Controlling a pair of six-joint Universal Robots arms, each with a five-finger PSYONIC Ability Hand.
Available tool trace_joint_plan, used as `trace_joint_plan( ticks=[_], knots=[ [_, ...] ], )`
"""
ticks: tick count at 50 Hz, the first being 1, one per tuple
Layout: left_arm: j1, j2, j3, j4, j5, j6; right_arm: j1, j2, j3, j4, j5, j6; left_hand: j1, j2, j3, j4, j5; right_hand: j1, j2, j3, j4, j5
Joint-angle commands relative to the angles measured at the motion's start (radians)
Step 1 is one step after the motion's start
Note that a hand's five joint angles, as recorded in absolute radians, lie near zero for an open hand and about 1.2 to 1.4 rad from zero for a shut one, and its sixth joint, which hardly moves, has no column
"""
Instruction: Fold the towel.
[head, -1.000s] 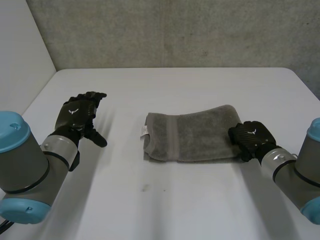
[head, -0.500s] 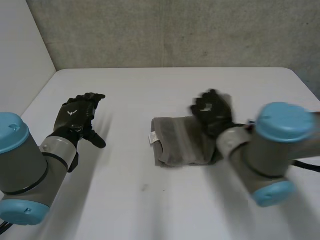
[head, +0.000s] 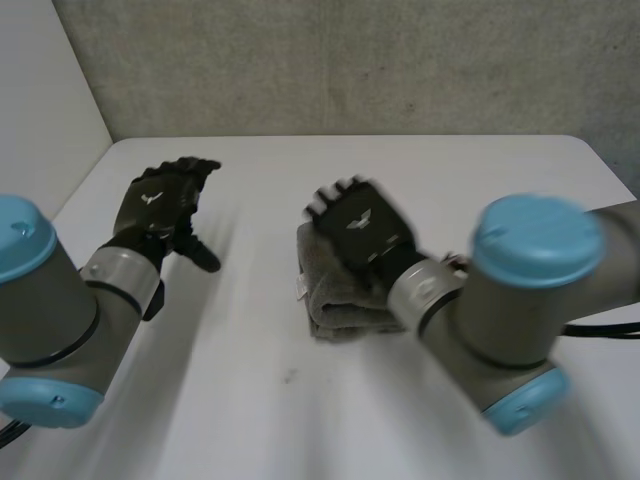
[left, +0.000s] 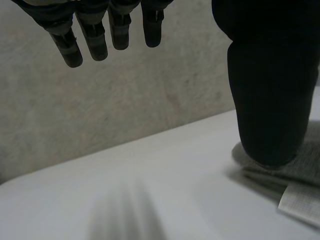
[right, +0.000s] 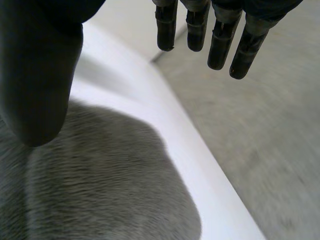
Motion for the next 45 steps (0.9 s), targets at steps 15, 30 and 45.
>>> trace_joint_plan(
  ticks=[15, 30, 45],
  knots=[
    [-0.308, -0.544, 0.741, -0.488, -0.144, -0.172, -0.233, 0.192, -0.201, 0.352, -0.041, 0.32, 0.015, 0.023, 0.021, 0.021, -0.014, -0.056, -0.074, -0.066, -0.082, -0.056],
    [-0.316, -0.713, 0.868, -0.511, -0.175, -0.167, -0.222, 0.33, -0.3, 0.349, -0.018, 0.155, 0.009, 0.017, 0.015, 0.015, -0.02, -0.056, -0.074, -0.066, -0.082, -0.056],
    [-0.313, -0.455, 0.849, -0.675, -0.181, -0.115, -0.232, -0.016, -0.277, 0.34, 0.025, 0.314, 0.002, 0.011, 0.009, 0.008, -0.027, -0.056, -0.074, -0.066, -0.082, -0.056]
  ],
)
